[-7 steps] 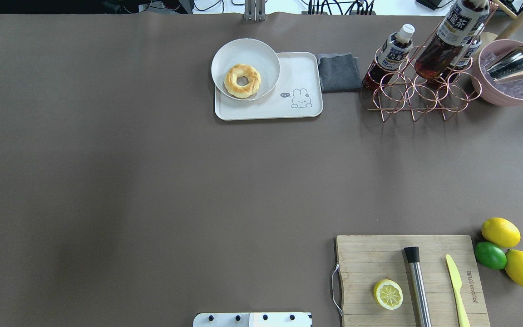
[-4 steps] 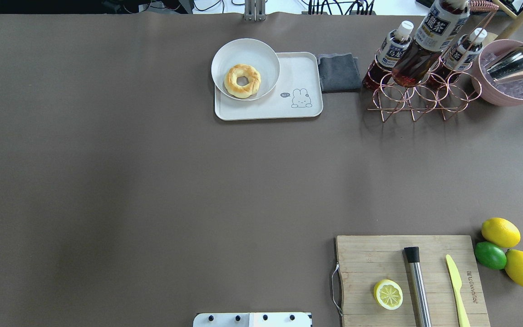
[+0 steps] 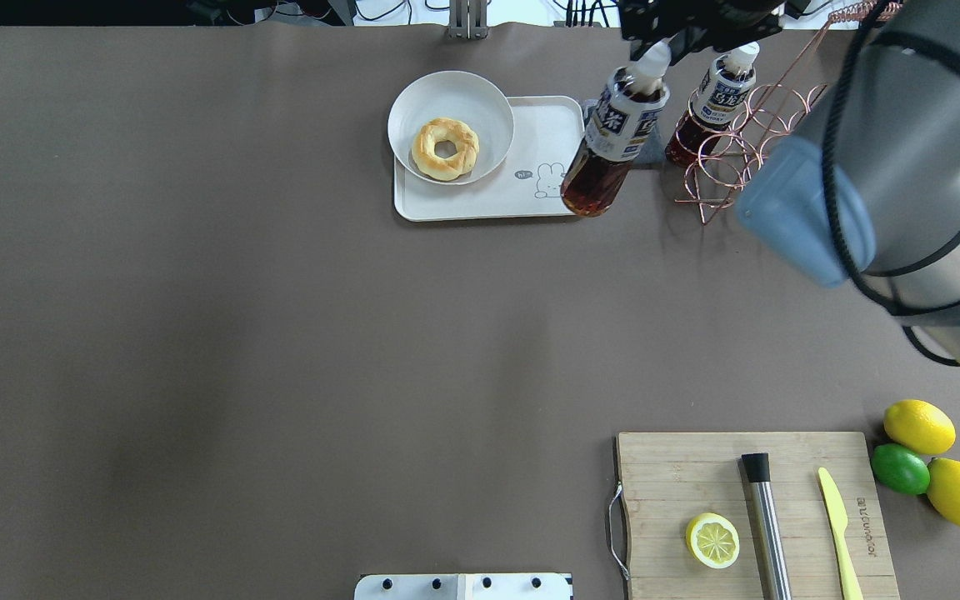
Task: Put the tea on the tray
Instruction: 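Carry the bottle toward the robot and set it upright on the table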
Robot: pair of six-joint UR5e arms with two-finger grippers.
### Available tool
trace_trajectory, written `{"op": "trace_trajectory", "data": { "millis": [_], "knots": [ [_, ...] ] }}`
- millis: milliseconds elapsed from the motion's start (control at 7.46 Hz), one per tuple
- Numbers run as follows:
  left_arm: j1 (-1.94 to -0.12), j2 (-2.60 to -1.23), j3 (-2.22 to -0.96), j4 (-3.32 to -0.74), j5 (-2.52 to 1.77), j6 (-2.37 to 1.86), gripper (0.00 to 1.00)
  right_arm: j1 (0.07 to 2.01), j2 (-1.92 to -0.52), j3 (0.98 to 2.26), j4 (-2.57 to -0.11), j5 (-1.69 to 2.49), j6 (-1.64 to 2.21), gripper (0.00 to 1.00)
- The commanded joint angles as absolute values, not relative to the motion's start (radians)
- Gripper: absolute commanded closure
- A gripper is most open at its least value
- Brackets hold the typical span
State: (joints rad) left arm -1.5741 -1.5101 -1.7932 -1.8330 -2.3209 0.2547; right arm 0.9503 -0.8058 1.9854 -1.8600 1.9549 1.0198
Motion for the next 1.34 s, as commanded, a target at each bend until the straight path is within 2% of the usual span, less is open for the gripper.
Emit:
{"op": "trace_trajectory", "data": {
  "millis": [0, 134, 670, 1206],
  "knots": [
    [-1.563, -1.511, -1.792, -1.833, -2.339, 0.253, 0.02, 0.736, -0.689, 1.916, -1.931, 1.737, 1.153, 1.00],
    [-1.557, -1.511, -1.790, -1.833, -2.347, 0.253, 0.02, 0.666, -0.648, 1.893, -1.966, 1.661, 1.185, 1.00],
    [-1.555, -1.511, -1.790, -1.833, -2.347, 0.253, 0.02, 0.457, -0.650, 1.870, -1.960, 1.478, 1.327, 1.00],
    [-1.555, -1.511, -1.792, -1.833, -2.347, 0.253, 0.02, 0.422, -0.660, 1.844, -1.948, 1.453, 1.336, 1.00]
  ]
}}
